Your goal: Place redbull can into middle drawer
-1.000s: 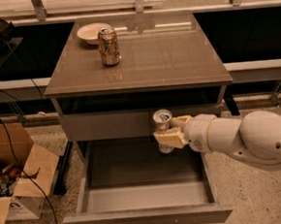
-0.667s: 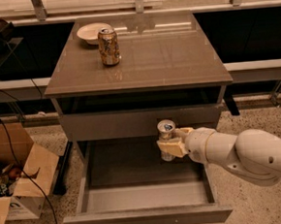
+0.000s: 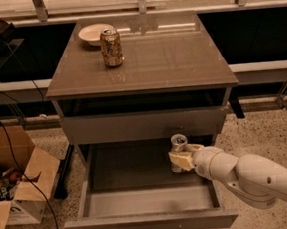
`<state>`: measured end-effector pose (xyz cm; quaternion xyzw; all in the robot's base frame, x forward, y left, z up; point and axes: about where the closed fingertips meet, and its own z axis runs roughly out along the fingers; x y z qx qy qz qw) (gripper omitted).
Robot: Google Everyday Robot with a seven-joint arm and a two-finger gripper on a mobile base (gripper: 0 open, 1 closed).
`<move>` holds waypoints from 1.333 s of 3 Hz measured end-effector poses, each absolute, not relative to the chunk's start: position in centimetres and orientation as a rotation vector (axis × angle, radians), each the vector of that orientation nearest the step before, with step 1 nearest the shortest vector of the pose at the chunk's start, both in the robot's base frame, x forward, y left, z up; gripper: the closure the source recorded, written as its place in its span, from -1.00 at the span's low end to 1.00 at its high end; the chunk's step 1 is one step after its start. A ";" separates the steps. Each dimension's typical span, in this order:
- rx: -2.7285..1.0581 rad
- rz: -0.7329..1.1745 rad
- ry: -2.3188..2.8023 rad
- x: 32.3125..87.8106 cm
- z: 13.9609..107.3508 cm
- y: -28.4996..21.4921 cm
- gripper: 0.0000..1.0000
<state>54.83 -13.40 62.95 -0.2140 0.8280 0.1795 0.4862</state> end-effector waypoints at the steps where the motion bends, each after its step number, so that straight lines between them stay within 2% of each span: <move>1: -0.504 0.412 2.015 55.2 62.9 -13.9 1.00; 4: -0.571 0.451 2.020 53.7 56.9 -11.4 1.00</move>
Offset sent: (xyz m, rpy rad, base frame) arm 0.0053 0.0025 -0.0256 -0.0271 0.0602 -0.0014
